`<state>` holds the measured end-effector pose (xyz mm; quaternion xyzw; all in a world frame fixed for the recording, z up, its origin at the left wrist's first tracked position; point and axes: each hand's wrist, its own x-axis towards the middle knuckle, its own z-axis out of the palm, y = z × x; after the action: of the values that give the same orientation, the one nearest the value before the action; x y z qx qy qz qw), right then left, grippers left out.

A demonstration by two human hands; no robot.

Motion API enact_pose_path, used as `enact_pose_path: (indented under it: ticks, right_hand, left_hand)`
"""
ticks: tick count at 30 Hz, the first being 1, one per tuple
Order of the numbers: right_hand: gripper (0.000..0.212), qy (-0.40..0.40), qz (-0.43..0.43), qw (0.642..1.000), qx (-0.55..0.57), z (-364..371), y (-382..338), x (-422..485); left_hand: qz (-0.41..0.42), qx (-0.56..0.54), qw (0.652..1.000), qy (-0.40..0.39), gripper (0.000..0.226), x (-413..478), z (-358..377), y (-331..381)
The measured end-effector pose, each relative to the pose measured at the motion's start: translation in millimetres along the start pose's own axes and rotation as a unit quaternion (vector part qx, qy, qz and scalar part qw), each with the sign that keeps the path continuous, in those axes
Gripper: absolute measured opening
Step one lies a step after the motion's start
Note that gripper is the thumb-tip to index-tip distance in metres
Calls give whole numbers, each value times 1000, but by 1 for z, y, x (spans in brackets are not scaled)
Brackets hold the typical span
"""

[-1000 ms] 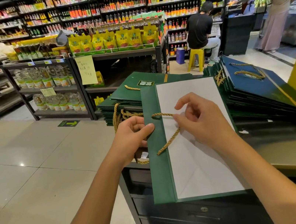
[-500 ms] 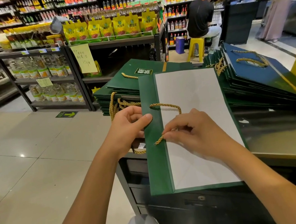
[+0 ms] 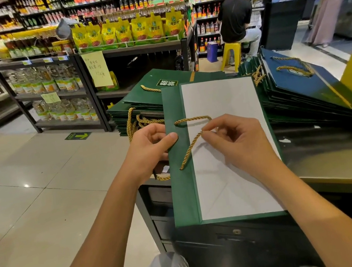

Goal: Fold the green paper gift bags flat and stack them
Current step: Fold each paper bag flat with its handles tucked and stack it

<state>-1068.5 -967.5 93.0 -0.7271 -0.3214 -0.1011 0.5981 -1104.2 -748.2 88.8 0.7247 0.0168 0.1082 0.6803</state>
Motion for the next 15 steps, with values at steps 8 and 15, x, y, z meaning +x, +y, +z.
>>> enact_pose_path:
  ticks: [8, 15]
  right_hand:
    - [32, 68, 33, 972, -223, -57, 1, -16]
    - [52, 66, 148, 958, -238, -88, 9, -32]
  left_hand:
    - [2, 15, 999, 34, 18, -2, 4, 0]
    - [27, 83, 993, 79, 26, -7, 13, 3]
